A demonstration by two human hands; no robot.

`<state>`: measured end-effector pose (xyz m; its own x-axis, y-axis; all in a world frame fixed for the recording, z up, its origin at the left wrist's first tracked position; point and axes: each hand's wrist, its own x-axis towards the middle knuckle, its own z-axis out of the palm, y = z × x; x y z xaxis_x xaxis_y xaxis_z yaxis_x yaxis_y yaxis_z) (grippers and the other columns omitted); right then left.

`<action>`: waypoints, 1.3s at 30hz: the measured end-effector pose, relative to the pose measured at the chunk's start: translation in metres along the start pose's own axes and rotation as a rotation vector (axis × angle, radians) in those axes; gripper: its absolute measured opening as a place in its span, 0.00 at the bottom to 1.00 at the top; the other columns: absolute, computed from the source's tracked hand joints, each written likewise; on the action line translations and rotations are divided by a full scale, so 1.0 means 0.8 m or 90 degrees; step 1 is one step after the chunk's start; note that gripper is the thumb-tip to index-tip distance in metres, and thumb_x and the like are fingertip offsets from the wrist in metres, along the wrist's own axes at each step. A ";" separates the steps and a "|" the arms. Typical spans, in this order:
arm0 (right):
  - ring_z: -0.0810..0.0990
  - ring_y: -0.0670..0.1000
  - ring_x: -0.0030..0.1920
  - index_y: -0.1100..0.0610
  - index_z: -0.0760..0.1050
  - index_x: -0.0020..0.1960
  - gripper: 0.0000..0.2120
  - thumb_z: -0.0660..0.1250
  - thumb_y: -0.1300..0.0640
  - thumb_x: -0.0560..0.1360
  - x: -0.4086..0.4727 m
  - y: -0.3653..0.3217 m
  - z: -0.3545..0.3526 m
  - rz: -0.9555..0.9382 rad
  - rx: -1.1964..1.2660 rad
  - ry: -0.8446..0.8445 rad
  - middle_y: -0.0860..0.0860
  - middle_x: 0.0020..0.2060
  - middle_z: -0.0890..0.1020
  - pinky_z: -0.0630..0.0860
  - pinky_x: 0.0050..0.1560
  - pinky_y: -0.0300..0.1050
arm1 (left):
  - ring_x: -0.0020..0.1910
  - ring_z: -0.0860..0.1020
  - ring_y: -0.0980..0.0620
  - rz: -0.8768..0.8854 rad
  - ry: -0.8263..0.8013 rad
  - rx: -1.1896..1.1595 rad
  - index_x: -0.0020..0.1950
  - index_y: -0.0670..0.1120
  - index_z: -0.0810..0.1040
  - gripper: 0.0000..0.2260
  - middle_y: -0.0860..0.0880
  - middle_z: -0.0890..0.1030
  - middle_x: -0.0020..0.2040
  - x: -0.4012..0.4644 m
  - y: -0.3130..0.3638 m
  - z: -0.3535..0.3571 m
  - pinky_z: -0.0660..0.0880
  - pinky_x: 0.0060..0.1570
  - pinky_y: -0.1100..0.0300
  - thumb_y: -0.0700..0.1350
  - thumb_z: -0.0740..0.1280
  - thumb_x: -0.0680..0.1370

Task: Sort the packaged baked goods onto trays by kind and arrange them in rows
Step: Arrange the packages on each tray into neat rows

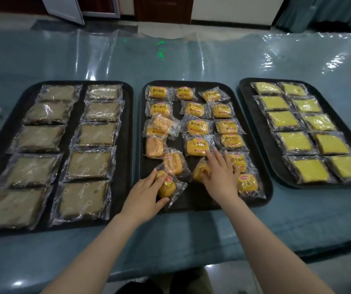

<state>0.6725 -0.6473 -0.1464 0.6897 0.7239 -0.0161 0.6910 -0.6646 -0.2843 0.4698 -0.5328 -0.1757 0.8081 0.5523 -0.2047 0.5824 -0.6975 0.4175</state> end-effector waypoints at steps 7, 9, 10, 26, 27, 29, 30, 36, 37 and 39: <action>0.37 0.53 0.76 0.48 0.42 0.78 0.34 0.55 0.42 0.80 -0.015 0.015 0.047 -0.106 -0.031 -0.136 0.47 0.78 0.42 0.38 0.73 0.57 | 0.71 0.59 0.45 -0.035 0.015 0.019 0.76 0.60 0.48 0.34 0.49 0.48 0.78 0.005 -0.003 0.001 0.58 0.69 0.51 0.61 0.62 0.76; 0.35 0.52 0.76 0.45 0.40 0.77 0.34 0.54 0.40 0.79 -0.005 0.016 0.051 -0.129 -0.054 -0.150 0.46 0.77 0.41 0.36 0.71 0.56 | 0.71 0.60 0.45 -0.052 0.025 0.011 0.76 0.60 0.50 0.34 0.49 0.51 0.78 0.008 -0.003 -0.001 0.59 0.69 0.51 0.61 0.64 0.75; 0.33 0.52 0.75 0.45 0.39 0.77 0.34 0.53 0.39 0.79 -0.002 0.015 0.052 -0.131 -0.058 -0.157 0.46 0.77 0.40 0.36 0.71 0.55 | 0.71 0.61 0.45 -0.061 0.030 0.010 0.76 0.60 0.51 0.34 0.49 0.51 0.78 0.009 -0.001 -0.001 0.59 0.69 0.51 0.61 0.64 0.75; 0.52 0.56 0.73 0.49 0.78 0.58 0.17 0.62 0.41 0.77 0.029 -0.062 0.025 -0.005 0.061 -0.070 0.52 0.71 0.65 0.54 0.69 0.60 | 0.58 0.68 0.47 -0.152 0.222 -0.080 0.64 0.54 0.70 0.32 0.50 0.72 0.59 -0.018 -0.008 -0.013 0.66 0.57 0.54 0.56 0.77 0.64; 0.56 0.55 0.71 0.49 0.79 0.56 0.14 0.64 0.43 0.76 0.030 -0.066 0.024 -0.017 0.078 -0.062 0.50 0.68 0.68 0.57 0.67 0.58 | 0.58 0.69 0.48 -0.164 0.230 -0.117 0.65 0.54 0.69 0.32 0.50 0.71 0.60 -0.022 -0.011 -0.016 0.67 0.56 0.55 0.54 0.78 0.64; 0.67 0.52 0.64 0.50 0.78 0.53 0.08 0.68 0.49 0.75 0.024 -0.070 0.022 -0.045 0.155 -0.040 0.47 0.58 0.74 0.66 0.61 0.49 | 0.55 0.71 0.51 -0.184 0.241 -0.200 0.65 0.55 0.68 0.31 0.52 0.68 0.60 -0.028 -0.014 -0.022 0.69 0.52 0.58 0.52 0.78 0.65; 0.73 0.49 0.58 0.50 0.77 0.51 0.06 0.68 0.51 0.75 0.018 -0.070 0.019 -0.045 0.218 -0.044 0.45 0.53 0.76 0.70 0.54 0.43 | 0.54 0.71 0.53 -0.190 0.248 -0.228 0.64 0.55 0.68 0.31 0.53 0.67 0.59 -0.031 -0.015 -0.024 0.68 0.49 0.59 0.52 0.78 0.65; 0.78 0.42 0.42 0.47 0.73 0.43 0.07 0.68 0.59 0.74 -0.021 -0.047 -0.004 0.052 0.453 -0.047 0.43 0.39 0.79 0.72 0.39 0.36 | 0.51 0.70 0.56 -0.191 0.295 -0.302 0.62 0.57 0.69 0.30 0.55 0.66 0.57 -0.040 -0.019 -0.030 0.68 0.48 0.61 0.51 0.78 0.65; 0.79 0.42 0.42 0.48 0.72 0.42 0.09 0.68 0.61 0.73 -0.026 -0.042 -0.008 0.060 0.465 -0.036 0.44 0.39 0.80 0.75 0.41 0.39 | 0.51 0.70 0.55 -0.190 0.294 -0.308 0.61 0.57 0.69 0.29 0.55 0.66 0.57 -0.041 -0.018 -0.030 0.68 0.48 0.61 0.51 0.78 0.65; 0.79 0.41 0.46 0.49 0.71 0.42 0.14 0.67 0.67 0.72 -0.035 -0.029 -0.014 0.079 0.490 -0.013 0.44 0.42 0.80 0.78 0.47 0.44 | 0.51 0.70 0.55 -0.192 0.284 -0.309 0.61 0.58 0.68 0.29 0.55 0.66 0.57 -0.041 -0.016 -0.031 0.68 0.49 0.60 0.51 0.78 0.65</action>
<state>0.6393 -0.6539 -0.1289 0.7428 0.6610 -0.1064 0.2592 -0.4304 -0.8646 0.4339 -0.5306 -0.1528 0.4450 0.8948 -0.0350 0.5860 -0.2615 0.7670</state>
